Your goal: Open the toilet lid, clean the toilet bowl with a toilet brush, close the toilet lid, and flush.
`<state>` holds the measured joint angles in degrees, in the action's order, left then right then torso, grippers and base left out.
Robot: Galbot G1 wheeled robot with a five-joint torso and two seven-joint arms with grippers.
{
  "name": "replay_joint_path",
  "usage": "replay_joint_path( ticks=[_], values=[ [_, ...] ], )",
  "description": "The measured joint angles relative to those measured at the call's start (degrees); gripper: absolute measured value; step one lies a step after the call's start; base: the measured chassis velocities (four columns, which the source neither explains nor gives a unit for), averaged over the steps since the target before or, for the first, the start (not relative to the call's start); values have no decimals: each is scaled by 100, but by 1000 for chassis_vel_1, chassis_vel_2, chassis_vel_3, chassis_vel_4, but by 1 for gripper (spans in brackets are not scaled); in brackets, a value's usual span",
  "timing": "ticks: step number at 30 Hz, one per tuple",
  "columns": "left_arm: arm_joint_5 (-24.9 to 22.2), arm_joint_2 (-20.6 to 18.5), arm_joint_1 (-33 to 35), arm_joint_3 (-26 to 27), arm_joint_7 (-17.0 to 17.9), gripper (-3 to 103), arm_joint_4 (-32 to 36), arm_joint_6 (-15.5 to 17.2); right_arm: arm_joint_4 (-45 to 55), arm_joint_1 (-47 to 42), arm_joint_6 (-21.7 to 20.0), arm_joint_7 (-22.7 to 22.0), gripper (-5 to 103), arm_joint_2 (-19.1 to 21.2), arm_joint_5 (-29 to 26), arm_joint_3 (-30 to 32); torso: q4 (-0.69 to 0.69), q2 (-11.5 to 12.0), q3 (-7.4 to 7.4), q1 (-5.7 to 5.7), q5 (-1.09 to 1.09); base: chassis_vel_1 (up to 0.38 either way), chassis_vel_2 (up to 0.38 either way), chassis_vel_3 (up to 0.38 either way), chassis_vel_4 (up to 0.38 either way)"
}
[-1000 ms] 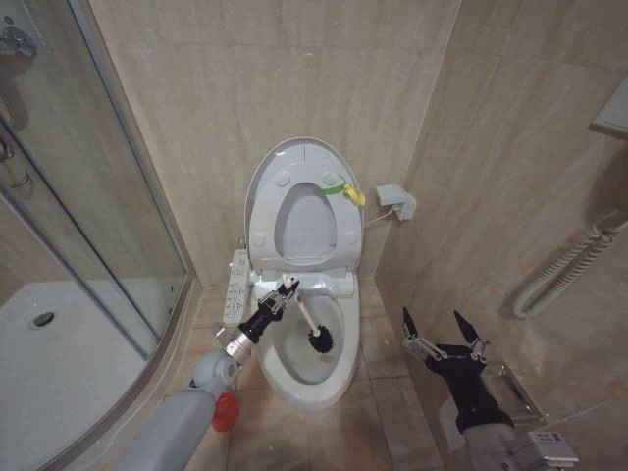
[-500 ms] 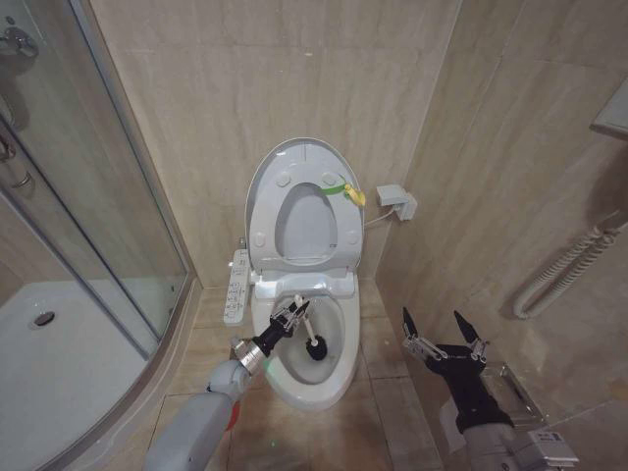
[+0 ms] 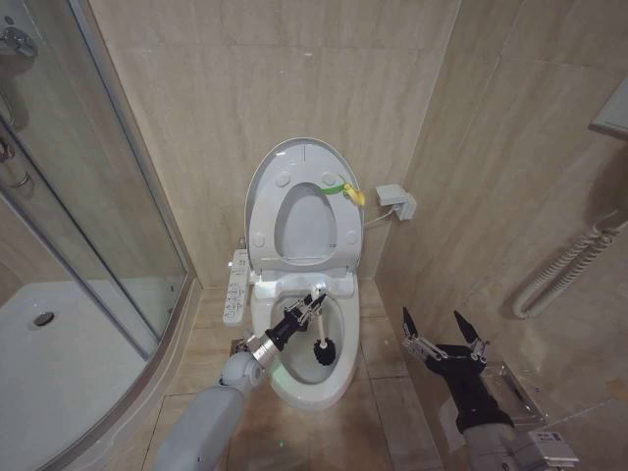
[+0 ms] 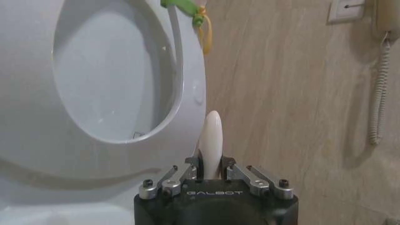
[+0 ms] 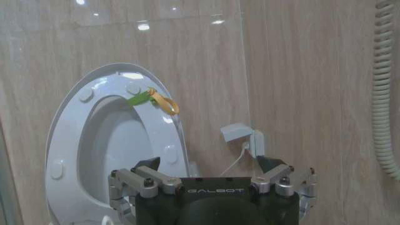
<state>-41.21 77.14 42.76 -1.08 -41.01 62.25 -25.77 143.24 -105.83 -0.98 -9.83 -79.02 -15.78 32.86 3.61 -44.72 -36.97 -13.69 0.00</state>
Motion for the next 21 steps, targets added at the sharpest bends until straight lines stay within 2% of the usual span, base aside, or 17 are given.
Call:
replay_joint_path(
  ticks=[6,8,14,21],
  values=[
    [107,125,-36,118,-244,21,-675,-221,0,0,0,0,100,0,0,0,0,0,1,0,0,0,0,0,0],
    [177,140,-66,169,-298,21,-858,-294,0,0,0,0,100,0,0,0,-5,0,0,0,0,0,0,0,0],
    [595,223,-234,258,-298,21,-868,-476,0,0,0,0,100,0,0,0,1,0,0,0,0,0,0,0,0],
    [385,386,-244,180,-208,21,-405,-459,0,0,0,0,100,0,0,0,1,1,0,0,0,0,0,0,0]
  ],
)
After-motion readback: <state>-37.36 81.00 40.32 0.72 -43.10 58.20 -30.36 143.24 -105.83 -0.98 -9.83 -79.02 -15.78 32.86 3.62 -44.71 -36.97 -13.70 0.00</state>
